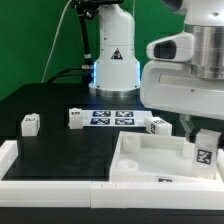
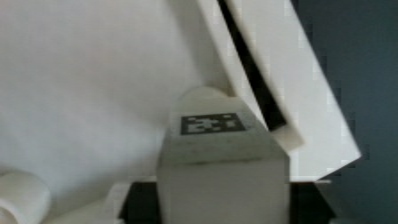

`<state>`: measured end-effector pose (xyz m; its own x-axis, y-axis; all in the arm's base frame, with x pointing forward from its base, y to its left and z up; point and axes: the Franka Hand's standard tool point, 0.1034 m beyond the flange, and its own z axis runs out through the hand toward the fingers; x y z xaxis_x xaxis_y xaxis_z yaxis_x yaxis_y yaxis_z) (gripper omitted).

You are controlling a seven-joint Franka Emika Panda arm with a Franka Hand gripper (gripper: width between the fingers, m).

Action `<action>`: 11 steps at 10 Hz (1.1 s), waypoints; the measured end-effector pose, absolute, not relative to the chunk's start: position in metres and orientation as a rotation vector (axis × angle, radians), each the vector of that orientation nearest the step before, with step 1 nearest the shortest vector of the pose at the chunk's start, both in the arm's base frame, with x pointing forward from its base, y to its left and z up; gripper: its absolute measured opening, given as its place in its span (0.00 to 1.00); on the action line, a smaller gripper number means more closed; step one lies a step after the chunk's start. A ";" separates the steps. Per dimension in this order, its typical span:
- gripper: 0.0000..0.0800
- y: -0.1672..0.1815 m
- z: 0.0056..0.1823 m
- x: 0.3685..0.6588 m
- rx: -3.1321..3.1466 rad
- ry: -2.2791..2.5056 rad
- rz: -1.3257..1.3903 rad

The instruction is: Assemble one leg

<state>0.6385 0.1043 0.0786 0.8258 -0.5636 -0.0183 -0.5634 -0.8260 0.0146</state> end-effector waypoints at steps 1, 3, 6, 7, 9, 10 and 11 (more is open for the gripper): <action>0.37 0.099 0.079 0.638 2.920 -1.097 -0.027; 0.39 0.088 0.080 0.635 2.782 -1.325 -0.023; 0.39 0.078 0.080 0.632 2.702 -1.417 -0.027; 0.46 0.078 0.079 0.632 2.702 -1.420 -0.029; 0.68 0.079 0.079 0.631 2.702 -1.423 -0.031; 0.79 0.079 0.079 0.631 2.702 -1.423 -0.031; 0.80 0.079 0.079 0.631 2.702 -1.423 -0.031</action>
Offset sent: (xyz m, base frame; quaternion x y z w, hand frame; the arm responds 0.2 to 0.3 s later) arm 0.0008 0.0041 -0.0007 0.0133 0.0025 0.2767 0.9609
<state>0.6315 0.0791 0.0790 0.5664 -0.8238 0.0229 -0.8221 -0.5628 0.0866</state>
